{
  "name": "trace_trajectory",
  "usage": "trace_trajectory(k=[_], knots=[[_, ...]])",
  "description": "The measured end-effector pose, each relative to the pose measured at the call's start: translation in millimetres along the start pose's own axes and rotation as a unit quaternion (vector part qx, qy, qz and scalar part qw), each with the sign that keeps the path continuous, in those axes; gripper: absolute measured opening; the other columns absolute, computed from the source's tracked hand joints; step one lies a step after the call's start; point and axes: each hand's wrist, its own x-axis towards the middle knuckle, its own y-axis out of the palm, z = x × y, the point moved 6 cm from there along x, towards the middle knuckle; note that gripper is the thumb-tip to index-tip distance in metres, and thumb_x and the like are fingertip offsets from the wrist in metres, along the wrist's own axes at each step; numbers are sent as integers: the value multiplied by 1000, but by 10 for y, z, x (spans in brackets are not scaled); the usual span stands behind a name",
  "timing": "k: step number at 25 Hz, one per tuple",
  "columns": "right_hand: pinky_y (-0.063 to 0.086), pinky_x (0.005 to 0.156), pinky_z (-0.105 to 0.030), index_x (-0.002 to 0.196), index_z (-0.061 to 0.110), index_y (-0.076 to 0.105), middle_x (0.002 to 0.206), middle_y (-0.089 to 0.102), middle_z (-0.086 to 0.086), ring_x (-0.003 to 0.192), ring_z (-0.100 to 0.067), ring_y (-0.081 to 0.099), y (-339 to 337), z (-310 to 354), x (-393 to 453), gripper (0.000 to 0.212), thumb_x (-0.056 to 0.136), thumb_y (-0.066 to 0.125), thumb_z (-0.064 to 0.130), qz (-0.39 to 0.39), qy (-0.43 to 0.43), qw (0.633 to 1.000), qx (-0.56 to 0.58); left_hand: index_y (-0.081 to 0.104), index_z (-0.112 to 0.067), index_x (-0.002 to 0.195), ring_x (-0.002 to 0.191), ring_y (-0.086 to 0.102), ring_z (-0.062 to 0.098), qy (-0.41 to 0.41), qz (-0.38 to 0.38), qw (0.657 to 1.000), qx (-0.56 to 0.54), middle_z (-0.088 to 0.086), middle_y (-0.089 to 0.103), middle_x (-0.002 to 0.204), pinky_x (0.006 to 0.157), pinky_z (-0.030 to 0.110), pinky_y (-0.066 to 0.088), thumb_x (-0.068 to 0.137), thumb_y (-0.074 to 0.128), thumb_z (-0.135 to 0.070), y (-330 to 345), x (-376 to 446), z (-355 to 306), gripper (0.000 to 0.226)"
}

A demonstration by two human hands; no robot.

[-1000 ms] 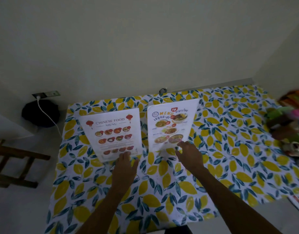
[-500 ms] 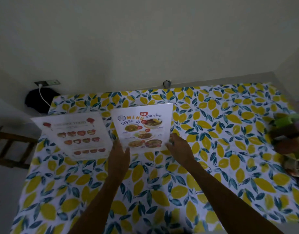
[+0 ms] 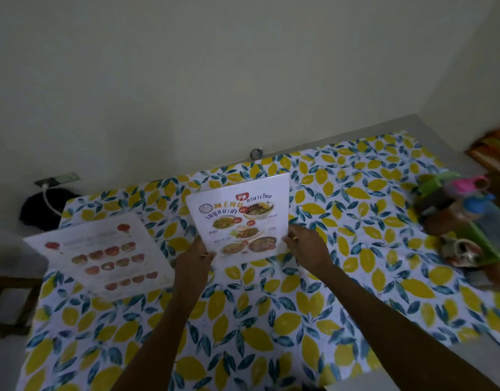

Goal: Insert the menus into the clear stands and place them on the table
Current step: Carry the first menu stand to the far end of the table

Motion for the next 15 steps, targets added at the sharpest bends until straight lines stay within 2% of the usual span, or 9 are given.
trace_trajectory(k=[4, 8, 11, 13, 15], knots=[[54, 60, -42, 81, 15, 56, 79, 69, -8, 72, -26, 64, -710, -371, -192, 24, 93, 59, 36, -68, 58, 996, -21, 56, -17, 128, 86, 71, 22, 130, 38, 991, -15, 7, 74, 103, 71, 43, 59, 93, 64, -22, 249, 207, -735, 36], [51, 60, -38, 81, 15, 57, 81, 71, -8, 73, -28, 65, -1508, -734, -320, 21, 93, 60, 33, -127, 86, 988, -36, 56, -20, 127, 84, 68, 16, 232, 55, 971, -21, -2, 72, 109, 72, 40, 58, 94, 62, -19, 516, 330, -1658, 34], [51, 58, -40, 78, 17, 55, 79, 71, -11, 73, -32, 66, -2062, -1076, -268, 23, 91, 62, 34, -155, 98, 982, -48, 57, -20, 126, 87, 70, 18, 276, 77, 958, -23, 3, 73, 109, 70, 44, 59, 94, 60, -25, 784, 460, -2245, 32], [53, 63, -40, 84, 13, 61, 85, 73, -12, 78, -32, 67, -2415, -1311, -151, 21, 91, 63, 32, -163, 94, 981, -55, 57, -20, 127, 90, 71, 20, 302, 81, 950, -26, 5, 74, 110, 71, 45, 59, 93, 57, -30, 989, 567, -2643, 35], [50, 66, -34, 92, 11, 67, 91, 75, -11, 83, -31, 68, -2748, -1589, 49, 20, 92, 62, 30, -162, 92, 980, -63, 57, -18, 129, 92, 71, 21, 304, 76, 949, -24, 5, 74, 112, 72, 43, 59, 94, 59, -25, 1216, 689, -3053, 35]])
